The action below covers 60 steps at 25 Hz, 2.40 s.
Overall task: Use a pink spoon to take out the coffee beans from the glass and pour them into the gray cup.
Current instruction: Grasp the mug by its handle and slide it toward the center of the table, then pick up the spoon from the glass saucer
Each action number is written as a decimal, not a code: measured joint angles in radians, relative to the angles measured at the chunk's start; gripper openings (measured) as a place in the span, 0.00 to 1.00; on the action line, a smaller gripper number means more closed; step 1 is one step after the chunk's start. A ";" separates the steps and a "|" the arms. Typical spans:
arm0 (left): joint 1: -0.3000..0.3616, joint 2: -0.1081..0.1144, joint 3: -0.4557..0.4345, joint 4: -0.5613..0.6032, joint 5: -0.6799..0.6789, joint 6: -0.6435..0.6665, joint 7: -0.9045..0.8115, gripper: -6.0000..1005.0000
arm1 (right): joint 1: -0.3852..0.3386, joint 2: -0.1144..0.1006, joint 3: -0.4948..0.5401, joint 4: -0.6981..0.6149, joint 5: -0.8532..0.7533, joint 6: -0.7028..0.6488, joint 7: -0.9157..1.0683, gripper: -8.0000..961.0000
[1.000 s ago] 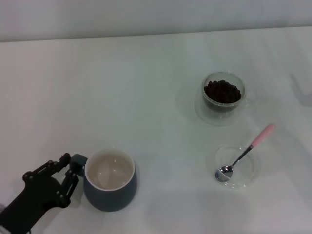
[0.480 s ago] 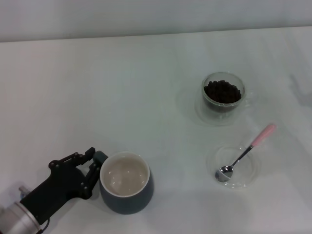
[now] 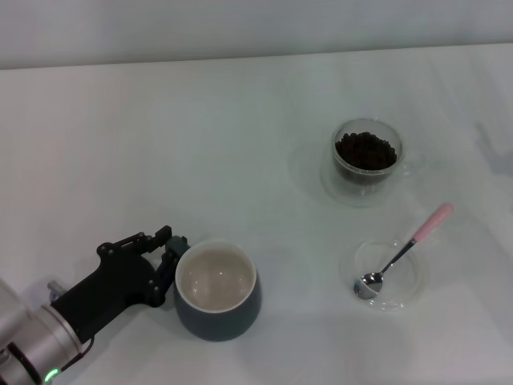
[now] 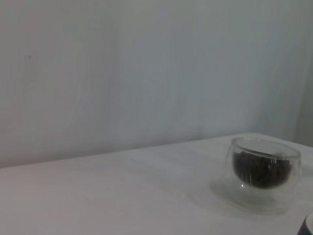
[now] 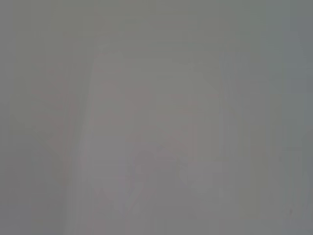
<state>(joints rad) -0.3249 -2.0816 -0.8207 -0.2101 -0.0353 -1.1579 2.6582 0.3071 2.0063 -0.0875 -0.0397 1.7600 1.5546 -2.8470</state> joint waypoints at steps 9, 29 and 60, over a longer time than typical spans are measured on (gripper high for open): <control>-0.044 -0.001 0.018 -0.003 0.002 0.035 -0.019 0.26 | 0.006 0.000 0.000 0.010 -0.001 -0.004 -0.001 0.77; -0.011 0.003 0.016 -0.014 0.011 0.007 0.008 0.28 | 0.004 0.000 -0.002 0.012 -0.002 -0.005 -0.002 0.77; 0.175 0.006 -0.124 0.125 -0.140 -0.267 0.121 0.57 | -0.057 -0.003 -0.061 0.000 -0.005 -0.008 0.129 0.76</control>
<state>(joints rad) -0.1500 -2.0752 -0.9445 -0.0854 -0.1757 -1.4247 2.7792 0.2501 2.0033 -0.1489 -0.0399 1.7547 1.5462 -2.7185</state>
